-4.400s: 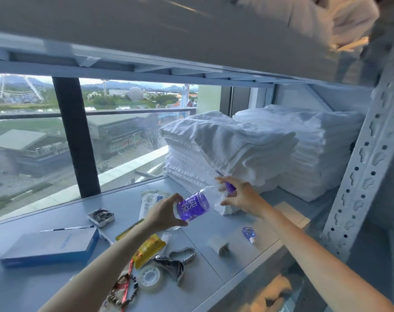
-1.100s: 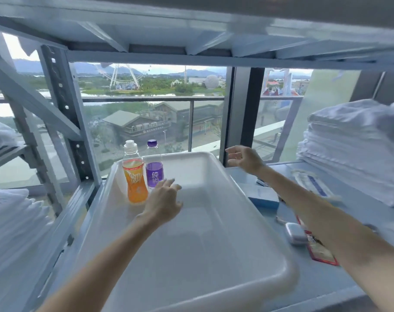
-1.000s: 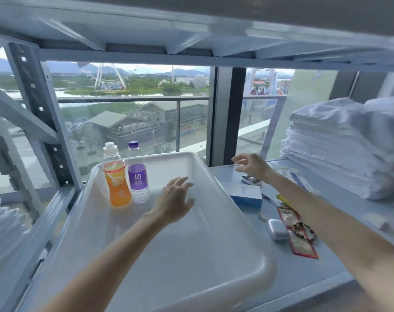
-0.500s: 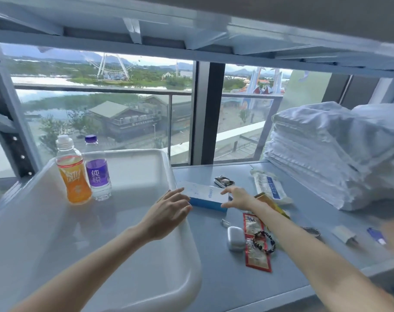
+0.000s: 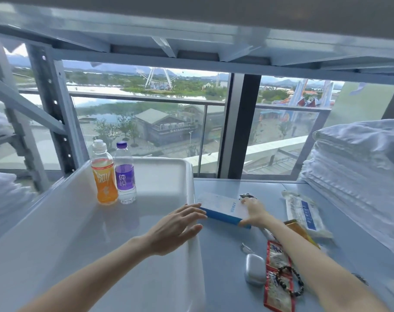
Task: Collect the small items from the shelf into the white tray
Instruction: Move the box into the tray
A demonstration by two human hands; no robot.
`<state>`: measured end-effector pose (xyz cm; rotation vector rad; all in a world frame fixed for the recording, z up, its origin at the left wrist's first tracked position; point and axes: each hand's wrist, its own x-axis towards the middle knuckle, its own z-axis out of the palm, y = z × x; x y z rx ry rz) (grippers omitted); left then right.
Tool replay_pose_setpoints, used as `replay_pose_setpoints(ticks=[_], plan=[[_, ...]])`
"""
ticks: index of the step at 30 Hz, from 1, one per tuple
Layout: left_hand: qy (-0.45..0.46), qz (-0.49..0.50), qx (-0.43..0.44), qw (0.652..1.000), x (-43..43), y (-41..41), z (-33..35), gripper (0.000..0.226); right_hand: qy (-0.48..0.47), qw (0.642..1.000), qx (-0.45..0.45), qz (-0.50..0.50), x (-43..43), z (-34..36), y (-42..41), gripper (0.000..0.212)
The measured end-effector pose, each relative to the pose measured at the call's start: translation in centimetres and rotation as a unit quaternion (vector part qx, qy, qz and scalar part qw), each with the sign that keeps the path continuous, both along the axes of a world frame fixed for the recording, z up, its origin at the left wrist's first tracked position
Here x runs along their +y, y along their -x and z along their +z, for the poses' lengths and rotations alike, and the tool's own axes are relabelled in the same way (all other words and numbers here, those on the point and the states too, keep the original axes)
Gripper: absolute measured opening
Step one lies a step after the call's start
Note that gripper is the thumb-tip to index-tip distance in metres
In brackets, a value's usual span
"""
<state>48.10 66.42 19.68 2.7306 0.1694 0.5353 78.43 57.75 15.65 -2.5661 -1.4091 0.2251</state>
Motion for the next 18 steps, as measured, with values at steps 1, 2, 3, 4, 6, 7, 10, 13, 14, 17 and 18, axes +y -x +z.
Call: replay_pose_setpoints(ticks=[1,2,3,4,6,7,10,13,14,17,18], plan=[[0.007,0.005,-0.002,1.0,0.2,0.2,0.0,0.051,-0.024,1.0,-0.011,0.002,-0.2,0.8,-0.3,0.084],[0.013,0.014,-0.005,1.0,0.3,0.4,0.0,0.052,-0.047,0.999,-0.021,0.004,-0.4,1.7,-0.5,0.081],[0.013,0.027,-0.01,1.0,0.6,0.6,0.1,0.052,-0.073,0.997,-0.029,0.005,-0.8,2.8,-0.8,0.079],[0.008,0.041,-0.017,0.999,0.8,0.8,0.3,0.052,-0.102,0.994,-0.031,0.006,-1.1,4.0,-0.9,0.079],[-0.014,0.075,-0.038,0.996,1.5,1.1,0.9,0.053,-0.162,0.987,-0.021,0.006,-1.7,6.6,-0.6,0.08],[-0.023,0.093,-0.055,0.994,1.9,1.2,1.4,0.055,-0.189,0.982,-0.012,0.008,-1.8,8.0,-0.2,0.08],[-0.029,0.156,-0.103,0.982,3.9,1.9,3.2,0.064,-0.245,0.968,0.019,0.044,-1.5,11.3,2.2,0.077],[-0.005,0.256,-0.129,0.958,7.4,4.1,5.5,0.066,-0.246,0.963,0.011,0.109,0.0,13.4,6.3,0.076],[-0.001,0.284,-0.127,0.95,8.7,5.2,5.9,0.066,-0.234,0.964,0.001,0.129,0.9,13.8,7.8,0.077],[-0.015,0.324,-0.066,0.944,11.8,8.8,5.1,0.069,-0.179,0.968,-0.033,0.175,4.3,13.6,12.6,0.078],[-0.015,0.323,-0.039,0.945,12.5,9.8,4.4,0.07,-0.155,0.969,-0.05,0.184,5.5,13.3,14.0,0.077]])
